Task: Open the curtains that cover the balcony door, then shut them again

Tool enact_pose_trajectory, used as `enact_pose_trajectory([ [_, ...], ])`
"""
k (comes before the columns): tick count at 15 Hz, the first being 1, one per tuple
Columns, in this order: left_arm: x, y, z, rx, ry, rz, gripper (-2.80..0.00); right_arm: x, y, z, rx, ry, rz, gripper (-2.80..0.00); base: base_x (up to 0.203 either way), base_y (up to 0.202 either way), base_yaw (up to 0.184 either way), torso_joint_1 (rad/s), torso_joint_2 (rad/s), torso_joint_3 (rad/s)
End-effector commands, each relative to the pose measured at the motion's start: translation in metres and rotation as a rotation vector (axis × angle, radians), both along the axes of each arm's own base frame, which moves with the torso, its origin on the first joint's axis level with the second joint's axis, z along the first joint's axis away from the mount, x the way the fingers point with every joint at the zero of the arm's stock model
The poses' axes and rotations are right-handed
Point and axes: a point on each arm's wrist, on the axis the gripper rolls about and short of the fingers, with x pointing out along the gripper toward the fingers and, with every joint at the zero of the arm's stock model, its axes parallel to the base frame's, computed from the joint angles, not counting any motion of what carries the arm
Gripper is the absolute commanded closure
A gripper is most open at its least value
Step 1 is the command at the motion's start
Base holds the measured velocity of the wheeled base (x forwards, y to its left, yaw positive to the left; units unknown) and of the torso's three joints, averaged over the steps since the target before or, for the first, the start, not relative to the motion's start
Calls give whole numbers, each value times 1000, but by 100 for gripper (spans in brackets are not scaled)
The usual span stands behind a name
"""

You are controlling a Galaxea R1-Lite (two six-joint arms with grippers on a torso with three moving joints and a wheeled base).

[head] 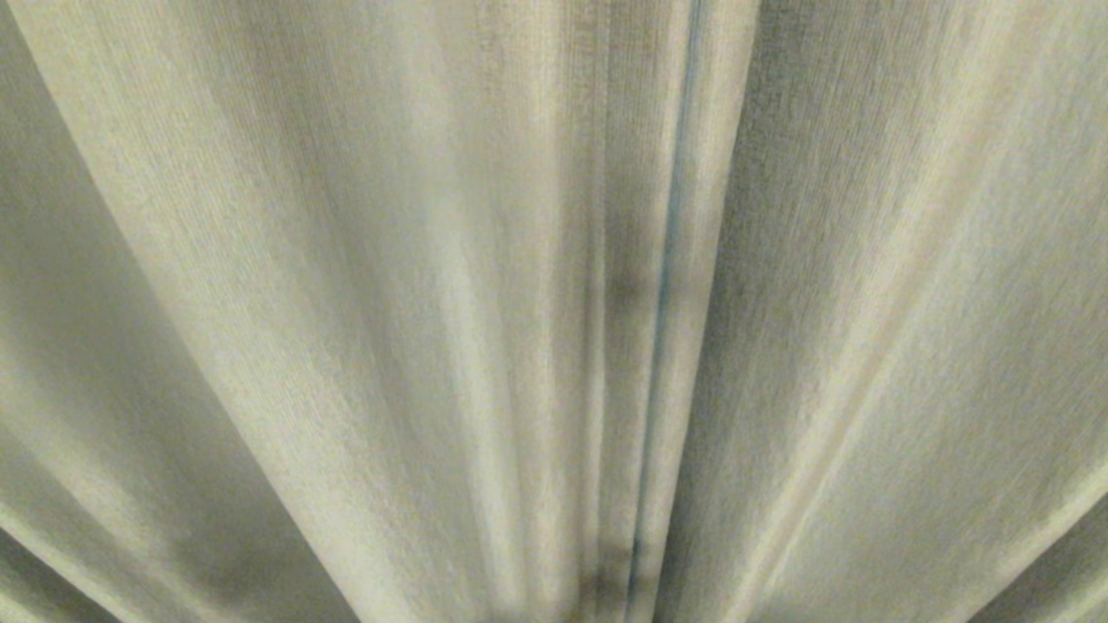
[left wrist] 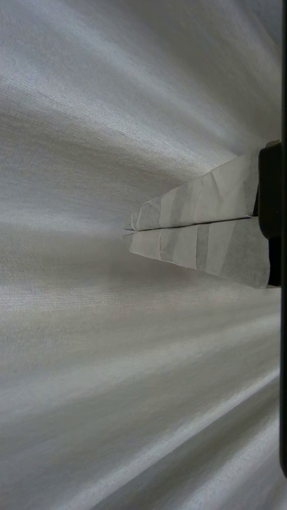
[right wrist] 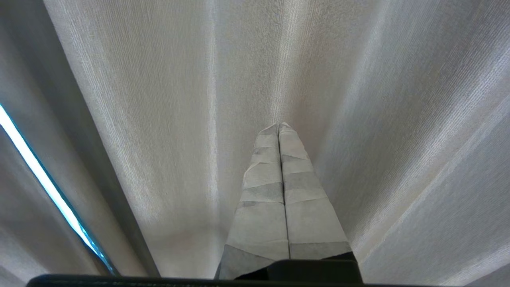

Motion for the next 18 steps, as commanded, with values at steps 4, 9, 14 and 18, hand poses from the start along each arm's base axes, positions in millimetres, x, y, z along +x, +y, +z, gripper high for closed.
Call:
enact_pose_trajectory([
  [4, 0, 0, 0, -1, 0, 1, 0, 0, 0, 0, 0, -1, 0, 0, 0, 0, 0, 0, 0, 0],
  [9, 0, 0, 0, 0, -2, 0, 0, 0, 0, 0, 8, 0, -1, 0, 0, 0, 0, 0, 0, 0],
  [14, 0, 0, 0, -1, 0, 1, 0, 0, 0, 0, 16, 5, -1, 0, 0, 0, 0, 0, 0, 0],
  [18, 0, 0, 0, 0, -1, 0, 0, 0, 0, 0, 31, 9, -1, 0, 0, 0, 0, 0, 0, 0],
])
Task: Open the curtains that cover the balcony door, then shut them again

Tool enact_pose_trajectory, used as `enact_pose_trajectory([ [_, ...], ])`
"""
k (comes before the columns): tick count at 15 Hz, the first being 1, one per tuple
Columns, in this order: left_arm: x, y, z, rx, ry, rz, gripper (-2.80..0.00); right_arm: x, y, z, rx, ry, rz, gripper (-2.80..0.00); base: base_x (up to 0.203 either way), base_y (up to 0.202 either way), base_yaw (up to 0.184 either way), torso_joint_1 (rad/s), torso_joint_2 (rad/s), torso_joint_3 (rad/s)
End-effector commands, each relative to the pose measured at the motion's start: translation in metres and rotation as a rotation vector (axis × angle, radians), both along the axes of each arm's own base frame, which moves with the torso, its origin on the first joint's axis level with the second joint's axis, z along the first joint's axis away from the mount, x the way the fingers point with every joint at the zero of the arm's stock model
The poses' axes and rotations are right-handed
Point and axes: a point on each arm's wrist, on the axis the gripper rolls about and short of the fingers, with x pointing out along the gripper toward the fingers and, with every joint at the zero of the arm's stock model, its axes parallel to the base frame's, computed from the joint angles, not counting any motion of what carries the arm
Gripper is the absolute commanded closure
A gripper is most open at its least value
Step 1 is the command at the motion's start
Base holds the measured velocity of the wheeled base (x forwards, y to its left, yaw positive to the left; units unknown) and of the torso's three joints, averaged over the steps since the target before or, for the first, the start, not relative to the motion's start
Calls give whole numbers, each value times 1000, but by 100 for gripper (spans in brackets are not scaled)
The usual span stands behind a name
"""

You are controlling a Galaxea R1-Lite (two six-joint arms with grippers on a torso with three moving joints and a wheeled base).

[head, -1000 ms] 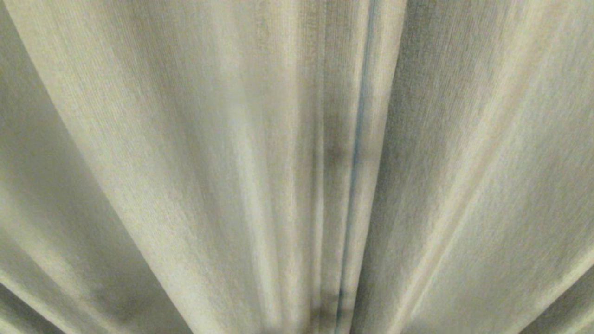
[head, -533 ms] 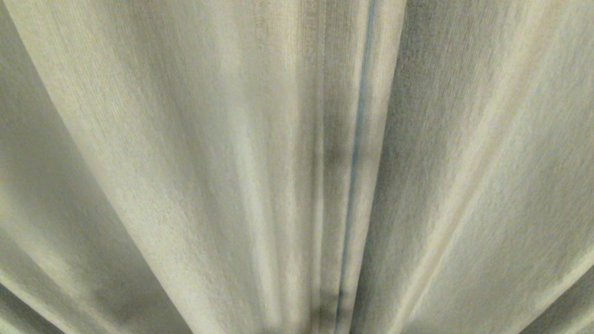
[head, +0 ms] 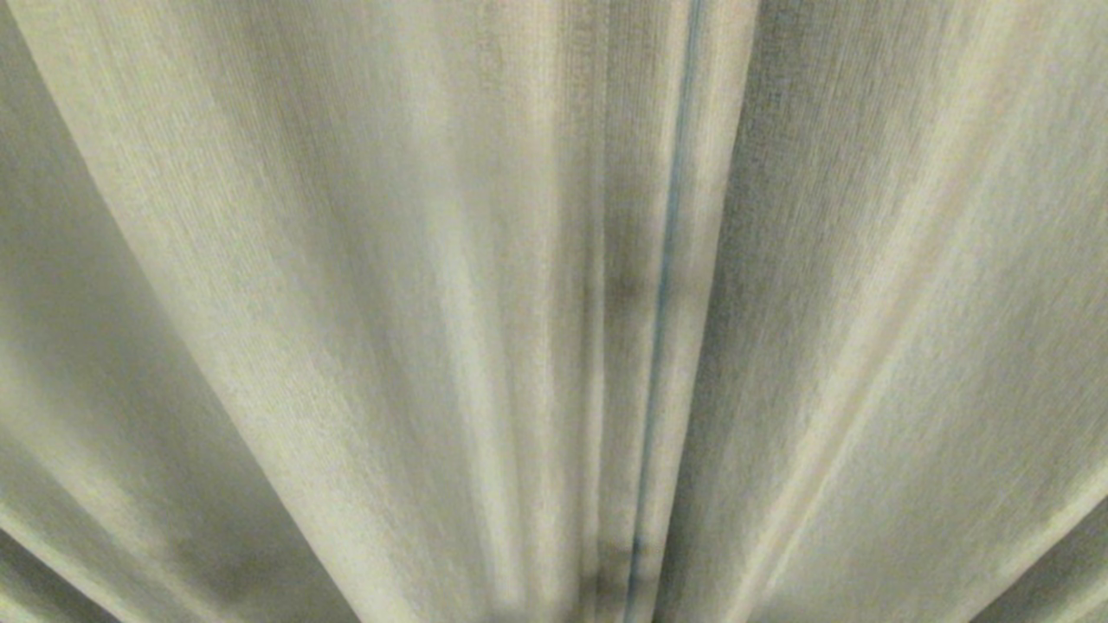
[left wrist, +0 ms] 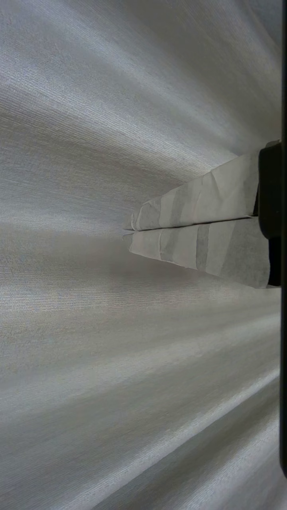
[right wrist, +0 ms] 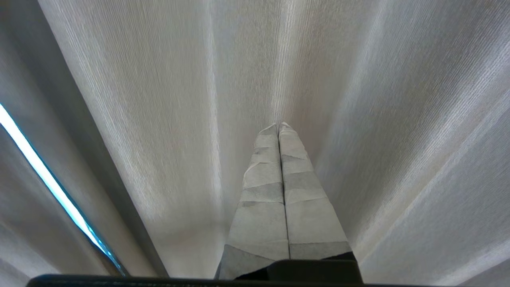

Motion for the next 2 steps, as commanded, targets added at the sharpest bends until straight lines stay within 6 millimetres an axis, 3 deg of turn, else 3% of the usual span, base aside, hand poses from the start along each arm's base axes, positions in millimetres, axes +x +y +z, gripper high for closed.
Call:
enact_pose_trajectory([
  [1, 0, 0, 0, -1, -1, 1, 0, 0, 0, 0, 6, -10, 1, 0, 0, 0, 0, 0, 0, 0],
  [2, 0, 0, 0, -1, -1, 0, 0, 0, 0, 1, 18, -12, 1, 0, 0, 0, 0, 0, 0, 0],
])
